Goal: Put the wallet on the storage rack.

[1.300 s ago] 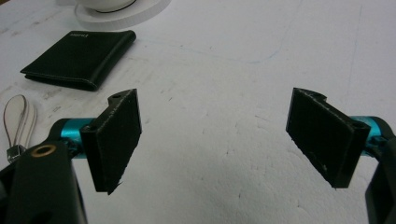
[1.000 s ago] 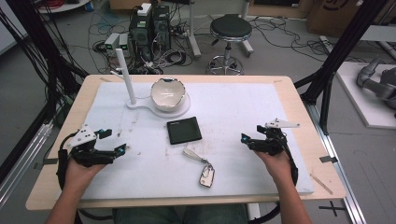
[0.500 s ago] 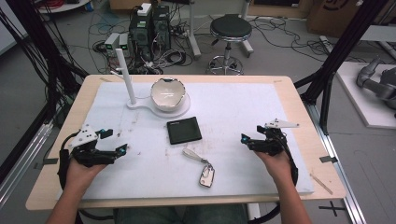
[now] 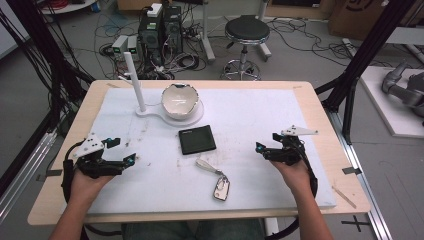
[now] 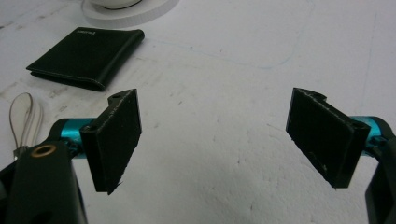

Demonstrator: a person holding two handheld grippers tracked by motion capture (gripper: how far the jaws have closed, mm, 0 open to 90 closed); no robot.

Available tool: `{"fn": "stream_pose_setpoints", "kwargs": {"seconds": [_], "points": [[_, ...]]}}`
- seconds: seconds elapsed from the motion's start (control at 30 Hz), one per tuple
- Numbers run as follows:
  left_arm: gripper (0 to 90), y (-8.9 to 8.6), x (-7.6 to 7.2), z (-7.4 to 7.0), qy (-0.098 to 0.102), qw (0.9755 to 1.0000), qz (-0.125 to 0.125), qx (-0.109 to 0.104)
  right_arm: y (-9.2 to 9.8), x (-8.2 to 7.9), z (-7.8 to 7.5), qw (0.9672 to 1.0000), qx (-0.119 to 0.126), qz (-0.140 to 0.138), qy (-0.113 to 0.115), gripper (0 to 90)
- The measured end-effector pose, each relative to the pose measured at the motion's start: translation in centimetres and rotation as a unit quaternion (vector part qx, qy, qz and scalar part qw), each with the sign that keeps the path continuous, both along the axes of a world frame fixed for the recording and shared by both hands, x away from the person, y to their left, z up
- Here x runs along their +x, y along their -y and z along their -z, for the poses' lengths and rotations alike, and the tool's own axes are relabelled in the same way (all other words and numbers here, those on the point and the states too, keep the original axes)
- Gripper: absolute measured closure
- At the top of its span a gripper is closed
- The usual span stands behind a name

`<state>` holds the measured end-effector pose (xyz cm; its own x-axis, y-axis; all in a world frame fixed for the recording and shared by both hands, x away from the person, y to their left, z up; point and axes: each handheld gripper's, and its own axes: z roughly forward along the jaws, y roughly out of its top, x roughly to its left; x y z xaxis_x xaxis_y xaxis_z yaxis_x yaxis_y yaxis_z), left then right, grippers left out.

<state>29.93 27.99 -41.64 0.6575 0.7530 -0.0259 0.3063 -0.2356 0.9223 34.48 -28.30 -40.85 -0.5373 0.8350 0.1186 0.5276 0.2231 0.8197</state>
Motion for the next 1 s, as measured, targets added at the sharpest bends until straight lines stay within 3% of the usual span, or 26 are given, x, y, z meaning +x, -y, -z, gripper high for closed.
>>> {"fn": "stream_pose_setpoints", "kwargs": {"seconds": [0.4,0.63,1.0], "points": [[15.5,-0.2,0.0,0.0,0.0,1.0,-0.003,-0.003,-2.1,1.6,-1.6,0.9999,0.005,-0.014,0.004,18.5],[15.5,-0.2,-0.1,0.0,0.002,1.0,-0.005,-0.003,-5.0,3.8,-1.8,0.9996,0.003,-0.023,-0.013,18.5],[15.5,0.1,0.1,-0.1,0.004,1.0,0.0,0.002,-9.1,5.8,-1.4,0.9982,-0.014,-0.05,-0.03,18.5]]}}
